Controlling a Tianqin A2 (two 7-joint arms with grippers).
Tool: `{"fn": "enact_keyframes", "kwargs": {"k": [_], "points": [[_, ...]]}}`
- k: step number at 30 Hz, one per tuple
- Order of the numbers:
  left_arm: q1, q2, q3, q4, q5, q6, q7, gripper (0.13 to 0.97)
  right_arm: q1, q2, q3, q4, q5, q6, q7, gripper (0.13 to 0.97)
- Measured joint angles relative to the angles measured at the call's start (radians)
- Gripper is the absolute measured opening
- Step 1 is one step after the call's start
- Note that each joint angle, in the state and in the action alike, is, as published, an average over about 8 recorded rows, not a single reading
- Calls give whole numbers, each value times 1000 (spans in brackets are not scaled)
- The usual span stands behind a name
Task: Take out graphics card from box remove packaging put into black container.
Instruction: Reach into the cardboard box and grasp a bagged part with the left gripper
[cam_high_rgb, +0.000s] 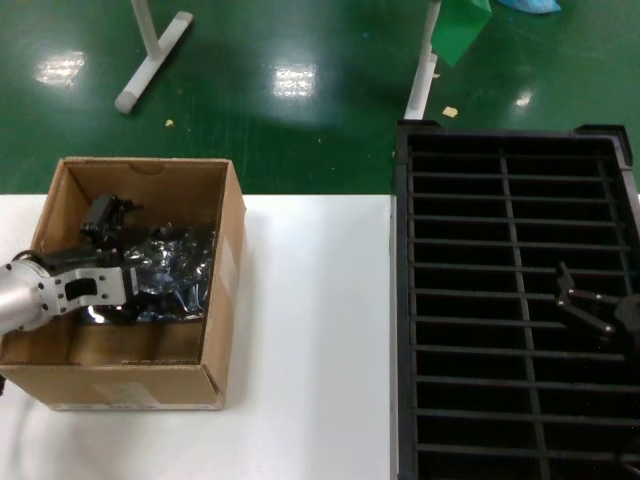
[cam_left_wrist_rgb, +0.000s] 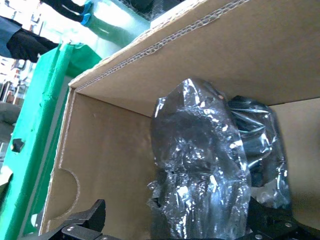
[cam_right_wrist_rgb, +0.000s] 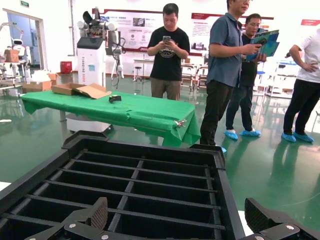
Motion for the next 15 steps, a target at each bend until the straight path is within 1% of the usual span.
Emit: {"fn": "enact_keyframes", "kwargs": {"k": [4, 10, 15], "points": [[1, 5, 0, -4, -6, -17, 11, 955, 0, 0, 0, 0, 0, 0, 0, 966], [17, 3, 2, -30, -10, -39, 19, 937, 0, 0, 0, 0, 0, 0, 0, 966], [31, 4, -1, -45, -22, -48, 48, 874, 0, 0, 0, 0, 0, 0, 0, 966]]}}
